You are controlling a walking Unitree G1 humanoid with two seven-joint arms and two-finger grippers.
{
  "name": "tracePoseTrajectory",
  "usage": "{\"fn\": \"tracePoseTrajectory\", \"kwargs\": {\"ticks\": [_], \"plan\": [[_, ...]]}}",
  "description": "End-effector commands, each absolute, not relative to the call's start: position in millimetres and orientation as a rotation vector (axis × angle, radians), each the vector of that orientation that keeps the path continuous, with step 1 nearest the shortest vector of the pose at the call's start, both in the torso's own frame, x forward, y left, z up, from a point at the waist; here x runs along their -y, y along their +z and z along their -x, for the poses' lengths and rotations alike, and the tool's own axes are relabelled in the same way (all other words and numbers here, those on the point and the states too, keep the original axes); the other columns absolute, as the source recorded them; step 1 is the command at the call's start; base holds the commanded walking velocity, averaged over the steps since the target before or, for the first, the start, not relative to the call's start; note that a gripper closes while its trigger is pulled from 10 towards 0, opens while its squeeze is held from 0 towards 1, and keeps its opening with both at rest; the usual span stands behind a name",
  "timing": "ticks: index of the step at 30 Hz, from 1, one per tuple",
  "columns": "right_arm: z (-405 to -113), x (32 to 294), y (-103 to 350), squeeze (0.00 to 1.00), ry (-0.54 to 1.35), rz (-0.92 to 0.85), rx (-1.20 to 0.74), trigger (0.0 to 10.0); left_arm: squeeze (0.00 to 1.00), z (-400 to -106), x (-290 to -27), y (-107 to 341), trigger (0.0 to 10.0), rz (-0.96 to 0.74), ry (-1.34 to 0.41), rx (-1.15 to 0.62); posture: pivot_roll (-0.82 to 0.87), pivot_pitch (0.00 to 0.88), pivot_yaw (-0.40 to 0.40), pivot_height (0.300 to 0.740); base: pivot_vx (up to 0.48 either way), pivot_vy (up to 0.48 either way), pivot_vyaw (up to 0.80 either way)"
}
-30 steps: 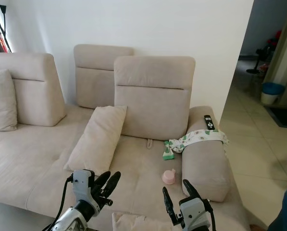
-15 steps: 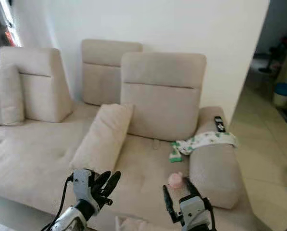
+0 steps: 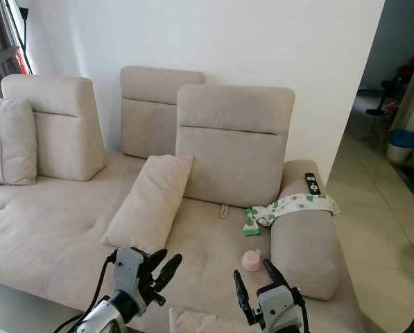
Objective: Move the pillow to the sofa from floor
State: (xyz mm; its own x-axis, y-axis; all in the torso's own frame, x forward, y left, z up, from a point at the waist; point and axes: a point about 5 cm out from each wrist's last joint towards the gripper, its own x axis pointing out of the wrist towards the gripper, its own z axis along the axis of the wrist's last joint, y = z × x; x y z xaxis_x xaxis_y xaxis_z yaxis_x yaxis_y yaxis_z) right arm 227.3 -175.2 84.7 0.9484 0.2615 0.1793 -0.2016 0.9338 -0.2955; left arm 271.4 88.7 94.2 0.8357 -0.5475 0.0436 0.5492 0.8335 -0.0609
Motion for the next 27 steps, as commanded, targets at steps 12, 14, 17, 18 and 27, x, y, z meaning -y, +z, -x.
{"fn": "tracePoseTrajectory", "kwargs": {"ticks": [12,14,17,18,27], "plan": [[-226.7,173.1,81.0,0.0,0.251,0.259,0.207,10.0,0.0,-269.9,-88.7,89.6,10.0,0.016,-0.599,0.029,-0.01,0.0,0.042,0.691,0.0,0.0,0.0],[-226.7,173.1,80.8,0.0,0.252,0.259,0.207,10.0,0.0,-269.9,-88.8,89.3,10.0,0.014,-0.601,0.031,-0.01,0.0,0.042,0.686,0.0,0.0,0.0],[-226.3,173.3,80.4,0.0,0.252,0.259,0.206,10.0,0.0,-269.9,-88.9,89.2,10.0,0.01,-0.602,0.033,-0.01,0.0,0.042,0.681,0.0,0.0,0.0],[-226.0,173.3,80.2,0.0,0.252,0.258,0.206,10.0,0.0,-270.0,-89.0,89.1,10.0,0.009,-0.603,0.034,-0.01,0.0,0.042,0.676,0.0,0.0,0.0],[-224.7,172.9,76.2,0.0,0.256,0.255,0.193,10.0,0.0,-270.3,-90.0,88.6,10.0,-0.004,-0.607,0.037,-0.01,0.0,0.045,0.636,0.0,0.0,0.0]]}}
